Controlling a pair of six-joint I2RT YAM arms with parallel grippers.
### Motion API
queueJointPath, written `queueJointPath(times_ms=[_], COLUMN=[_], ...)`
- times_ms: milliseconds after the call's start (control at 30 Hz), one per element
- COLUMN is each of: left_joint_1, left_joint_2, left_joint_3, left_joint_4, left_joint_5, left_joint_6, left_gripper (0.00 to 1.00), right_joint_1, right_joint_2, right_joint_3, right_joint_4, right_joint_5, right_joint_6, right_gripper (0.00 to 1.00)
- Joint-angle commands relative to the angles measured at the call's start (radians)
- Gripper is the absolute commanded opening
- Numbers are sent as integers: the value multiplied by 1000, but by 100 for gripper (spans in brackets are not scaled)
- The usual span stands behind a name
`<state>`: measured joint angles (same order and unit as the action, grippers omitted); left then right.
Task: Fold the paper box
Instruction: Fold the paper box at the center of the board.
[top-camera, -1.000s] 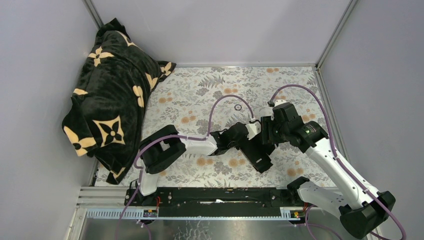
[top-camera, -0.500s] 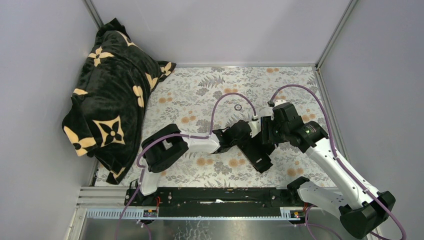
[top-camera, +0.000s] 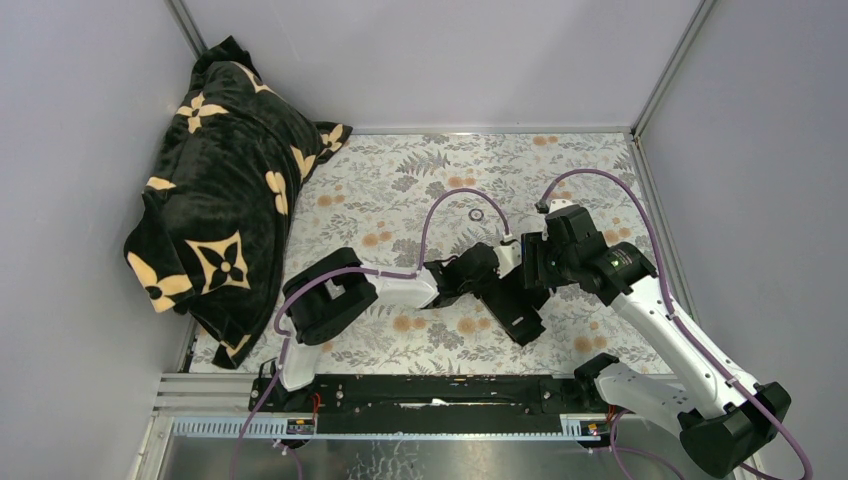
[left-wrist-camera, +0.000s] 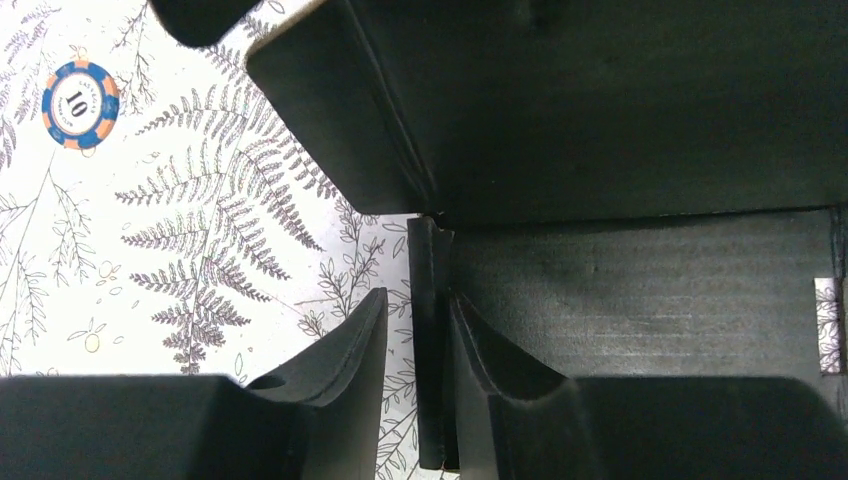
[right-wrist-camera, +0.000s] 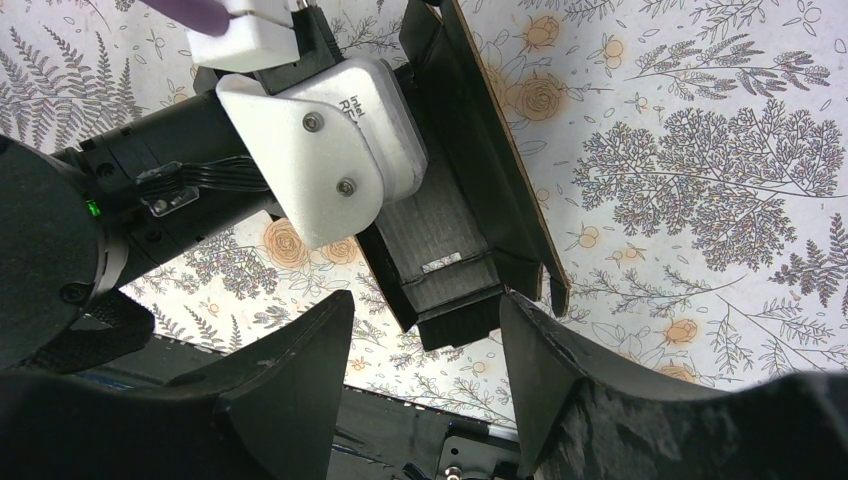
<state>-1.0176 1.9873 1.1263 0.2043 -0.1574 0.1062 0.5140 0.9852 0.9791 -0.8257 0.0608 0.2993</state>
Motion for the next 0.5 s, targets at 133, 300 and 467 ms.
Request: queueJointPath(times_ms=[133, 300, 467], left_joint_1=[14, 21, 27], left_joint_2=[-24, -32, -31], left_joint_3=[-22, -20, -15], left_joint_4=[0, -7, -16], left_joint_5=[0, 0, 13], left_joint_6=[-13, -7, -11], left_gripper=[32, 32, 31], right_joint_1=[-3, -4, -3], right_joint_2=[1, 6, 9], right_joint_3=[29, 27, 26], right_joint_4=[17, 20, 23], right_joint_5=[-14, -16, -16], right_joint_6=[-18, -20, -21], right_gripper=[64, 63, 63])
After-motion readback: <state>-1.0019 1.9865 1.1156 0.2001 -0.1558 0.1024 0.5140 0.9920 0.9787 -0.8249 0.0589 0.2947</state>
